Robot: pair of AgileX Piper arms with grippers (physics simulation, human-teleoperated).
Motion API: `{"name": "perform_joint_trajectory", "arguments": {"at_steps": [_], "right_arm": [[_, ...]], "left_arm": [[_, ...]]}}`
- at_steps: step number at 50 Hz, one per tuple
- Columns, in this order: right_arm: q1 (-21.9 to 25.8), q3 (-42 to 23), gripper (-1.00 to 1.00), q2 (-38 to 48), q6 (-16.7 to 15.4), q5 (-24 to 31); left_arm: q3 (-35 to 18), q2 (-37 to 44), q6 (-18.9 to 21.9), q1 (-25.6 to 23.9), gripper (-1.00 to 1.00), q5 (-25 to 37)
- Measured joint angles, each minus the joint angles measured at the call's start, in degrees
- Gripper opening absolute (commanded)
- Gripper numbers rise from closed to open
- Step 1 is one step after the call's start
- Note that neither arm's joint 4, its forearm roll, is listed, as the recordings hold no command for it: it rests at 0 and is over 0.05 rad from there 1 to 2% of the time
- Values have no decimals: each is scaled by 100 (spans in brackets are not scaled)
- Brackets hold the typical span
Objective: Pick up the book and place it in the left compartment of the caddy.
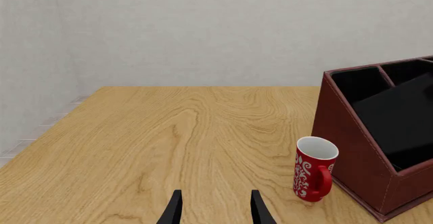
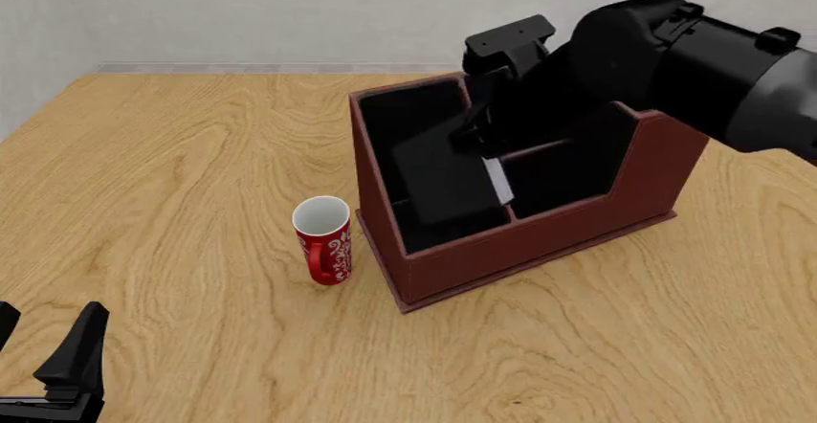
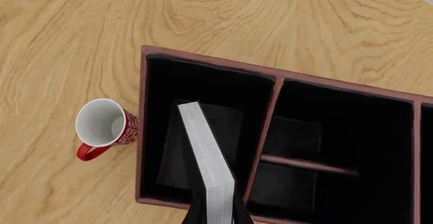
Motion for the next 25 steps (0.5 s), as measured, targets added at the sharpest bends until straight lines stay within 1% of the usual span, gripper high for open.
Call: {"name": "perform_joint_trajectory", "arguments": {"at_steps": [25], "right_arm": [[108, 245, -100, 227, 97, -356]], "left_arm": [[0, 0, 0, 0, 100, 0]]}}
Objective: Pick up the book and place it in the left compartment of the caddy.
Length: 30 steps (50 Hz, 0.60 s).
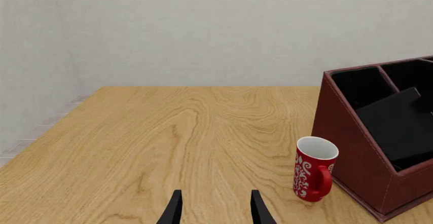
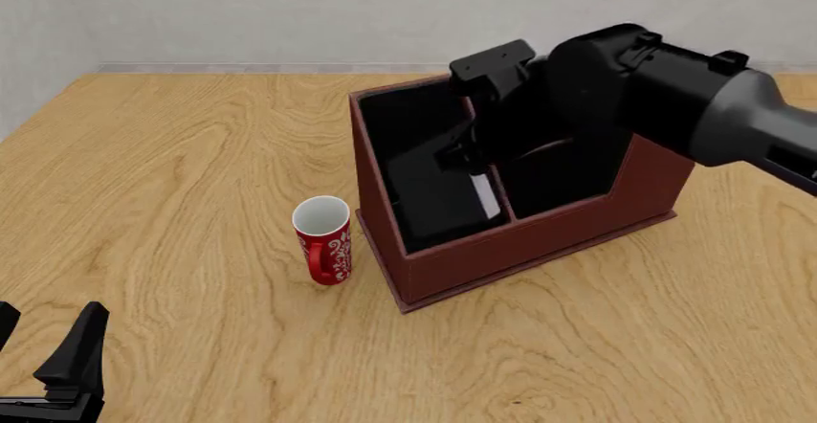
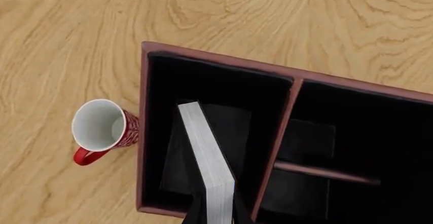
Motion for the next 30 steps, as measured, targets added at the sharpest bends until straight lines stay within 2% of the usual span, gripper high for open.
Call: {"name": "perform_joint_trajectory", "arguments": {"at_steps": [30], "right_arm": [[42, 25, -100, 297, 35, -218]], "left_arm": [[0, 0, 0, 0, 100, 0]]}}
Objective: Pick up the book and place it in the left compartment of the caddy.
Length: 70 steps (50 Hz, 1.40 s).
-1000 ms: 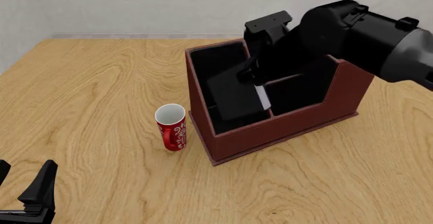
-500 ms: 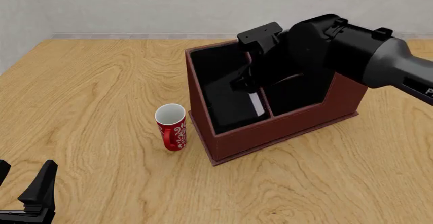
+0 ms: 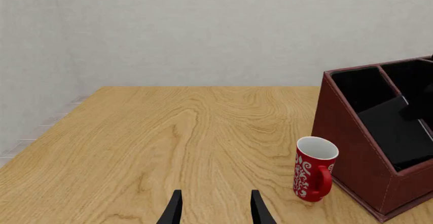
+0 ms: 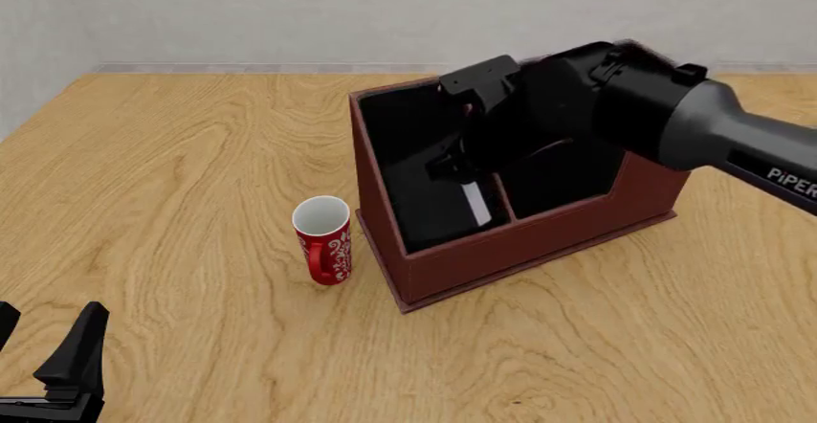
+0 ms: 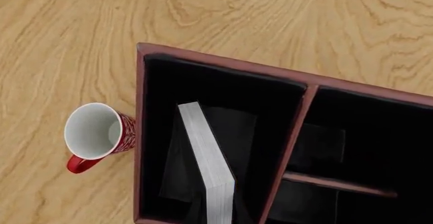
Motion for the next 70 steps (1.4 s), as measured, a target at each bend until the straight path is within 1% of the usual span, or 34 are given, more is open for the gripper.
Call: {"name": "perform_joint_trajectory", "arguments": {"at_steps": [13, 14, 30, 52, 70], "right_arm": [[5, 56, -100, -17, -10, -30], [-2, 57, 100, -16, -26, -29], [33, 53, 100, -76, 46, -18], [68, 98, 100, -144, 52, 4], [53, -96, 100, -366, -51, 317]], "left_arm": [[0, 0, 0, 0, 100, 0], [0, 0, 0, 0, 100, 0], [0, 0, 0, 0, 100, 0], [0, 0, 0, 0, 100, 0], [0, 0, 0, 0, 100, 0]]}}
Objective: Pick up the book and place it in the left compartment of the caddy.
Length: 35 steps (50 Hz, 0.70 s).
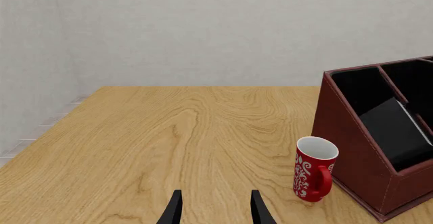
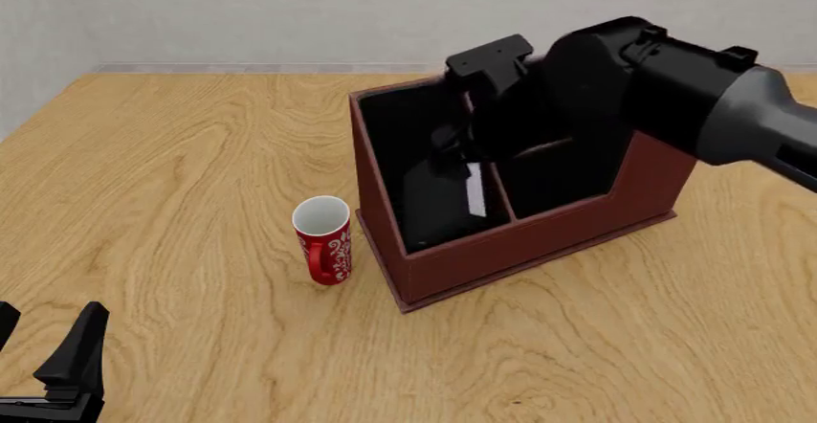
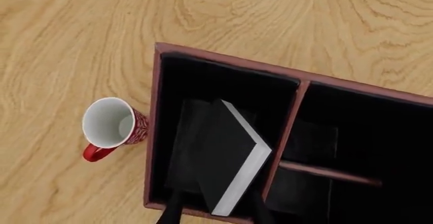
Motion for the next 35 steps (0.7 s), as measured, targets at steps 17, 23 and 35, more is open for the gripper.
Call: {"name": "perform_joint_trajectory", "arguments": {"at_steps": [17, 23, 35], "right_arm": [[-10, -107, 100, -460, -139, 351], [45, -21, 100, -718, -118, 397], [238, 419, 100, -1488, 10, 211]], "left_arm": [[0, 0, 0, 0, 100, 0], [0, 0, 0, 0, 100, 0], [0, 0, 0, 0, 100, 0]]}}
